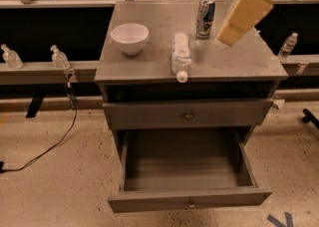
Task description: Place blue plastic bottle into middle drawer
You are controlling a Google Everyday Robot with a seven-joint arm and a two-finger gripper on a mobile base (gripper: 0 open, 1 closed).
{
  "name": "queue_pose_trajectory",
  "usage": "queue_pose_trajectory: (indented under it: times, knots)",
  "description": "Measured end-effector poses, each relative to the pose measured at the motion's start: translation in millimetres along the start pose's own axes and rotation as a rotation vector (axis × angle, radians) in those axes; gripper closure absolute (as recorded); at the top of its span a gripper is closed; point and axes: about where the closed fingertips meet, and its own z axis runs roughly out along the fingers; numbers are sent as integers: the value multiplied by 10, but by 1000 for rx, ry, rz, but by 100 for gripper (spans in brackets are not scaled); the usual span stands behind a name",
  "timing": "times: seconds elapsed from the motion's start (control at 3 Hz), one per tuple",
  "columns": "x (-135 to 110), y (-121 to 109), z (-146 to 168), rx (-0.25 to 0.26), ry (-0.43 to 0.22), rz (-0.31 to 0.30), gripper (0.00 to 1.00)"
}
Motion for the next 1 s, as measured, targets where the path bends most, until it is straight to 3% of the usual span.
queue_pose_trajectory:
  times: [0.33, 0.67, 1.0]
  knots:
    - [80, -172, 653, -3, -15, 199, 0]
    - [109, -119, 1125, 9, -54, 372, 0]
    - [59, 29, 1618, 15, -92, 504, 0]
